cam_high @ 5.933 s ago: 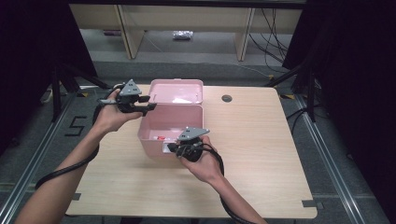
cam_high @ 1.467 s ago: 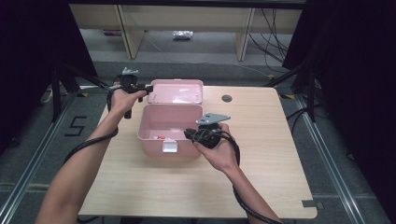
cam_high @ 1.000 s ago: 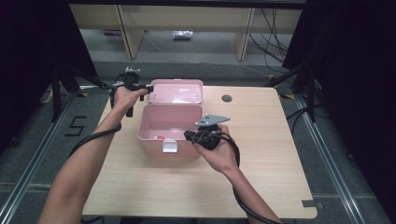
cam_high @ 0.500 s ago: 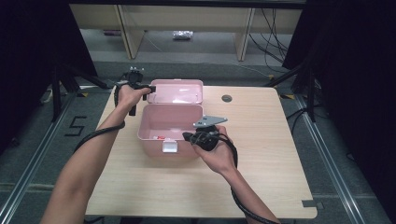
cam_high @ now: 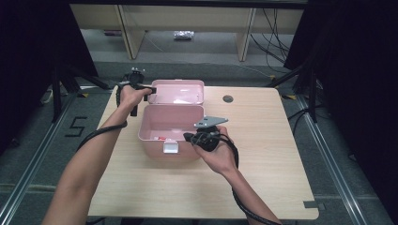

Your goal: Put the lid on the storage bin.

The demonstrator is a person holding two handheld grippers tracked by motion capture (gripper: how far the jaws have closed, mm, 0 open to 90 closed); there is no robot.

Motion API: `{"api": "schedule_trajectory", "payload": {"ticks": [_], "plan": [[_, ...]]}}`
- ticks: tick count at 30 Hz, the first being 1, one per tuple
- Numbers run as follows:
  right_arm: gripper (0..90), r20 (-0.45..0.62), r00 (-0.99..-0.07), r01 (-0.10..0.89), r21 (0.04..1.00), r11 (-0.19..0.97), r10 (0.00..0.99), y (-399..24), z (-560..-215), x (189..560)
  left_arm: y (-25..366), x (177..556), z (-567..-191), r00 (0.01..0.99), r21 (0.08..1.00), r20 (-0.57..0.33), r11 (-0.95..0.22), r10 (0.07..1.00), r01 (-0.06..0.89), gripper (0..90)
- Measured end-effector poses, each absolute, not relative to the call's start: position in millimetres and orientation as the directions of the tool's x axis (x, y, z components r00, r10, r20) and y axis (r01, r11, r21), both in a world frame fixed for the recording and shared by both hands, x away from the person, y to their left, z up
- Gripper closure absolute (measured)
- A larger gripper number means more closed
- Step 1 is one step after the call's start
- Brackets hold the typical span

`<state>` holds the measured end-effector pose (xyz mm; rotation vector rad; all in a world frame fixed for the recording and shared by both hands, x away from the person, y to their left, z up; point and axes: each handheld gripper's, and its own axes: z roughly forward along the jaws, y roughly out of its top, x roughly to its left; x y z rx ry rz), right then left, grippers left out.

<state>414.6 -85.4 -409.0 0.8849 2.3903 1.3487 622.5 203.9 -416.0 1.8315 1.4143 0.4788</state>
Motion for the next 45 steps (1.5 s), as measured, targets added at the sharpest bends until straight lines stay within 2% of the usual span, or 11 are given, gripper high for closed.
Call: {"api": "schedule_trajectory", "payload": {"ticks": [7, 10, 19, 24, 26, 27, 34, 45], "plan": [[90.0, 0.065, -0.782, 0.372, 0.847, 0.380, 0.620, -85, -409, 415, 205, 627, -418, 0.292, 0.756, -0.176, -0.061, 0.940, 0.652, 61.6], [89.6, 0.092, -0.778, 0.397, 0.839, 0.373, 0.622, -84, -408, 413, 206, 629, -417, 0.295, 0.739, -0.174, -0.073, 0.940, 0.670, 62.7], [90.0, 0.053, -0.838, 0.313, 0.862, 0.400, 0.543, -67, -407, 404, 201, 631, -417, 0.299, 0.736, -0.164, -0.085, 0.940, 0.672, 64.0], [90.0, 0.073, -0.852, 0.334, 0.838, 0.431, 0.519, -58, -412, 399, 200, 631, -419, 0.298, 0.744, -0.162, -0.082, 0.941, 0.663, 64.0], [90.0, 0.050, -0.863, 0.311, 0.836, 0.452, 0.502, -55, -415, 400, 200, 630, -418, 0.299, 0.736, -0.161, -0.087, 0.941, 0.671, 64.0], [90.0, 0.073, -0.860, 0.339, 0.822, 0.458, 0.505, -53, -417, 398, 200, 630, -419, 0.296, 0.743, -0.161, -0.082, 0.942, 0.665, 64.0], [90.0, 0.065, -0.864, 0.345, 0.799, 0.492, 0.500, -47, -427, 400, 203, 633, -419, 0.291, 0.729, -0.158, -0.087, 0.944, 0.679, 64.5], [90.0, 0.042, -0.869, 0.324, 0.801, 0.504, 0.493, -48, -428, 402, 202, 639, -420, 0.274, 0.728, -0.159, -0.075, 0.948, 0.681, 65.9]]}}
